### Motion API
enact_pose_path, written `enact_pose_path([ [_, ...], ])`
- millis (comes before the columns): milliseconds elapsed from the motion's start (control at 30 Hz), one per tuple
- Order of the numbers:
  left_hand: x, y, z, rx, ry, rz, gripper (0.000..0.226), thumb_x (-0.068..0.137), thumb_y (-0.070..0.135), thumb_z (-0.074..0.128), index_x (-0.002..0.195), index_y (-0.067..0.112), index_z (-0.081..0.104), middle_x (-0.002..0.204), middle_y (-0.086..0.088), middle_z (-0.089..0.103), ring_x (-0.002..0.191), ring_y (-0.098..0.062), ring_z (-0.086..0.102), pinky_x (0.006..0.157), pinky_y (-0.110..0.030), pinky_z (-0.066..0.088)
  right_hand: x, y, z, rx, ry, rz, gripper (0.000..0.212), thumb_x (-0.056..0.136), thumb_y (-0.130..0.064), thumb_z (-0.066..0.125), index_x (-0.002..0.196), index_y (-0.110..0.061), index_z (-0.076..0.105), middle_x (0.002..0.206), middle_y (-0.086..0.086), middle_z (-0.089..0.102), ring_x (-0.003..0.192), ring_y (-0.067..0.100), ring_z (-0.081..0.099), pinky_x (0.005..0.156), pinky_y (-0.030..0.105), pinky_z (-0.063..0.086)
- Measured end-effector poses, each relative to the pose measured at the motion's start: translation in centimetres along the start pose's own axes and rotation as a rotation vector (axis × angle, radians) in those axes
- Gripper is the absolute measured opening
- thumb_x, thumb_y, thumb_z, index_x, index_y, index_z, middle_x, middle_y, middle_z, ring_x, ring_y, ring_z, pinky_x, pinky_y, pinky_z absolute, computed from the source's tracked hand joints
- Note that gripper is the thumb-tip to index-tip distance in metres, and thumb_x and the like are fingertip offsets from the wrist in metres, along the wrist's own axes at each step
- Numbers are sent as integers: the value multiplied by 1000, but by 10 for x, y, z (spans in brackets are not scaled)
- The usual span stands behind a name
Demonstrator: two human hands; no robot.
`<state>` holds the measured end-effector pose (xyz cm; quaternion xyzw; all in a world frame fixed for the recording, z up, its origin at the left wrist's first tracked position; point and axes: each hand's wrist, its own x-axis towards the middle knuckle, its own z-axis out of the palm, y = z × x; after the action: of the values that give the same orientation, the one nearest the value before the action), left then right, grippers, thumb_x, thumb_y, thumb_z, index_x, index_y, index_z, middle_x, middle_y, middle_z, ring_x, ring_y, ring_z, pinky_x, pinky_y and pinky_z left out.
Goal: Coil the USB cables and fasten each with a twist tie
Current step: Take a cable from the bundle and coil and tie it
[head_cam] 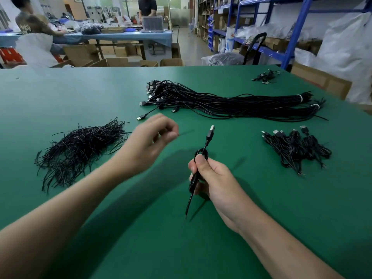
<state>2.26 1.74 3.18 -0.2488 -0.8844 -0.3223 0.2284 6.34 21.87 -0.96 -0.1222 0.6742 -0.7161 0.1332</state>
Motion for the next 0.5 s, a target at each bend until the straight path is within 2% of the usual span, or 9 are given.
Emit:
enact_pose_path([
  [100,-32,29,10,-202,-23,-33,8,100,23,56,94,19,59,85,8,57,80,-13,57,74,-22,45,-2,-1,3,117,-50,-17,40,97,-52,43,79,-19,57,84,-8,61,84,8,61,74,26,53],
  [167,-45,35,13,-213,-15,-57,7,100,19,59,93,19,60,87,7,59,83,-15,59,76,-22,45,-3,-1,5,238,-111,11,45,102,-44,43,91,-2,55,103,6,70,98,21,72,76,38,60],
  [233,-52,38,15,-195,-15,-66,10,100,15,59,91,20,61,90,10,60,87,-13,60,77,-18,44,-6,-3,9,279,-169,55,51,104,-40,41,109,10,49,110,15,72,92,33,75,73,45,63],
  [300,-57,39,17,-199,-17,-67,12,100,19,58,92,26,61,93,12,61,91,-12,62,79,-16,44,-10,-3,11,243,-197,78,51,104,-43,40,111,7,48,94,16,74,77,33,75,66,41,62],
  [367,-61,38,19,-222,-14,-75,9,100,23,57,94,28,61,95,12,63,94,-14,63,83,-21,47,-12,-3,12,169,-193,69,43,104,-45,40,97,-3,48,74,11,69,61,28,70,60,38,59],
  [433,-64,37,21,-286,-15,-116,7,100,25,57,95,23,62,95,8,66,96,-18,65,86,-27,50,-14,-4,12,67,-157,27,38,104,-45,40,87,-11,44,62,4,59,46,21,57,51,36,54],
  [500,-66,36,23,-337,-3,-149,5,98,23,59,96,21,63,95,5,67,97,-22,66,89,-31,52,-14,-4,14,7,-125,8,37,105,-44,40,84,-14,43,57,-1,48,41,14,40,42,28,43],
])
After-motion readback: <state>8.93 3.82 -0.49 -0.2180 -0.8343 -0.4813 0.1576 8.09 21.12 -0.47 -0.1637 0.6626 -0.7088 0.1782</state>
